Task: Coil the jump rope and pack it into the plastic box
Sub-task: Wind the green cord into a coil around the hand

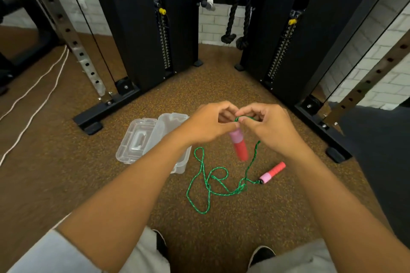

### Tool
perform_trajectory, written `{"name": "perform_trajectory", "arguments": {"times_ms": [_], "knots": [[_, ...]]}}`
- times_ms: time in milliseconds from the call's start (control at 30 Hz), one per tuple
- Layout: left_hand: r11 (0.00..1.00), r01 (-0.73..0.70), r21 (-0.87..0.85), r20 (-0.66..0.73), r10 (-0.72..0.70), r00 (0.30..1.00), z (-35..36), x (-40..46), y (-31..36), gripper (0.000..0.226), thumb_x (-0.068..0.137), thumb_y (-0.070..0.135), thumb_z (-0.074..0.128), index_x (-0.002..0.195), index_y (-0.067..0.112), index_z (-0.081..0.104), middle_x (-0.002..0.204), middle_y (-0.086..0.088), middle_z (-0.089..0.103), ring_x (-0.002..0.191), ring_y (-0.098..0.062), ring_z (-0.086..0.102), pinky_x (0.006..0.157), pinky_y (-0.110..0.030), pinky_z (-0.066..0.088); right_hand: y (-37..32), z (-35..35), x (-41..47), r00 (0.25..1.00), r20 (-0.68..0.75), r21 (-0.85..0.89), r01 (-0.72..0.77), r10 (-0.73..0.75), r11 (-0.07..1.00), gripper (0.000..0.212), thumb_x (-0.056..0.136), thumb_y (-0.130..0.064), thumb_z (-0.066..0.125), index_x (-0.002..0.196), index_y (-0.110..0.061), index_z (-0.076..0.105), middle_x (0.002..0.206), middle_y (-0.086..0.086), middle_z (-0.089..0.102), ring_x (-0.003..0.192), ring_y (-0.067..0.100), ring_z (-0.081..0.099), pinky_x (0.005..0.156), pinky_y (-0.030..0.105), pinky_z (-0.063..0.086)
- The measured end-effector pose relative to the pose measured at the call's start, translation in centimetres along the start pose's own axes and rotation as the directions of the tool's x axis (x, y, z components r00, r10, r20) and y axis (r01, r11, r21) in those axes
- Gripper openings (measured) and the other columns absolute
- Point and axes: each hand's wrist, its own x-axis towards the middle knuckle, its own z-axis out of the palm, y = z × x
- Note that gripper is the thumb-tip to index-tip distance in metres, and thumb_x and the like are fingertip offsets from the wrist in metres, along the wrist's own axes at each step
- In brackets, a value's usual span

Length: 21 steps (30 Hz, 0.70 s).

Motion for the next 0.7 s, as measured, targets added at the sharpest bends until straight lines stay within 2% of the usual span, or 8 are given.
{"name": "perform_trajectory", "arguments": {"times_ms": [100,200,267,367,433,533,633,700], "knots": [[0.999,0.020,0.046,-0.015,-0.019,1.000,0.5,-1.5,0.4,0.025,0.086,0.019,0.078,0.110,0.019,0.070,0.097,-0.001,0.075,0.094,-0.020,0.072,0.093,-0.041,0.057,-0.3,-0.5,-1.5,1.000,-0.009,0.065,-0.008,0.009,0.998,0.012,0.086,-0.019,0.078,0.090,-0.031,0.080,0.085,-0.015,0.078,0.080,0.000,0.069,0.080,0.031,0.054],[0.983,-0.031,0.183,-0.027,0.037,0.999,0.9,-2.6,0.7,0.003,0.090,0.027,0.072,0.091,0.025,0.072,0.088,0.004,0.072,0.088,-0.019,0.068,0.086,-0.041,0.054,-1.2,-0.5,-2.5,1.000,0.011,0.078,0.018,-0.019,0.997,0.012,0.084,-0.017,0.080,0.089,-0.028,0.079,0.085,-0.010,0.079,0.086,0.011,0.074,0.085,0.036,0.058],[0.977,-0.025,0.212,-0.033,0.032,0.999,0.5,-3.0,0.6,0.006,0.092,0.030,0.070,0.089,0.026,0.074,0.087,0.006,0.074,0.086,-0.017,0.068,0.082,-0.037,0.053,-1.6,-0.6,-2.7,0.999,0.027,0.072,0.027,-0.029,0.997,0.012,0.084,-0.015,0.080,0.090,-0.026,0.078,0.084,-0.008,0.079,0.083,0.009,0.074,0.081,0.030,0.057],[0.954,0.004,0.300,-0.006,-0.002,1.000,-0.9,-3.5,0.2,0.008,0.093,0.028,0.070,0.095,0.025,0.077,0.083,0.010,0.074,0.078,-0.009,0.066,0.071,-0.025,0.048,-1.1,-1.4,-2.8,0.996,0.088,-0.031,0.003,0.000,1.000,0.009,0.088,-0.018,0.078,0.093,-0.025,0.079,0.080,-0.009,0.077,0.064,-0.008,0.063,0.064,0.009,0.043],[0.949,0.036,0.314,0.012,-0.042,0.999,-1.8,-3.7,-0.2,0.009,0.092,0.025,0.071,0.098,0.024,0.078,0.085,0.012,0.074,0.080,-0.004,0.065,0.068,-0.013,0.044,-0.8,-2.0,-2.9,0.995,0.099,-0.103,-0.014,0.024,0.995,0.010,0.091,-0.020,0.075,0.094,-0.028,0.080,0.077,-0.014,0.073,0.060,-0.012,0.059,0.058,0.006,0.038],[0.965,0.072,0.253,0.011,-0.077,0.997,-2.3,-3.4,-0.4,0.015,0.089,0.014,0.071,0.094,0.026,0.078,0.089,0.011,0.076,0.087,-0.005,0.069,0.079,-0.017,0.050,-1.1,-2.2,-2.8,0.999,0.053,-0.130,-0.005,0.012,0.991,0.014,0.092,-0.021,0.072,0.093,-0.034,0.078,0.079,-0.022,0.072,0.069,-0.006,0.064,0.067,0.018,0.046],[0.995,0.092,0.032,0.053,-0.093,0.994,-2.0,-3.1,0.6,0.022,0.087,0.003,0.066,0.098,0.020,0.075,0.100,-0.002,0.077,0.096,-0.014,0.072,0.092,-0.028,0.056,-2.3,-1.7,-2.6,0.998,0.043,-0.081,0.047,-0.043,0.996,0.013,0.092,-0.022,0.072,0.094,-0.034,0.078,0.086,-0.017,0.077,0.082,0.005,0.071,0.080,0.029,0.054],[0.994,0.074,-0.080,0.073,-0.068,0.995,-1.3,-3.1,1.3,0.014,0.090,0.007,0.069,0.101,0.013,0.073,0.100,-0.008,0.076,0.090,-0.013,0.070,0.086,-0.023,0.053,-2.9,-1.1,-2.7,0.995,0.056,-0.042,0.087,-0.085,0.995,0.014,0.092,-0.021,0.072,0.096,-0.032,0.080,0.087,-0.016,0.078,0.080,0.000,0.069,0.081,0.029,0.054]]}}
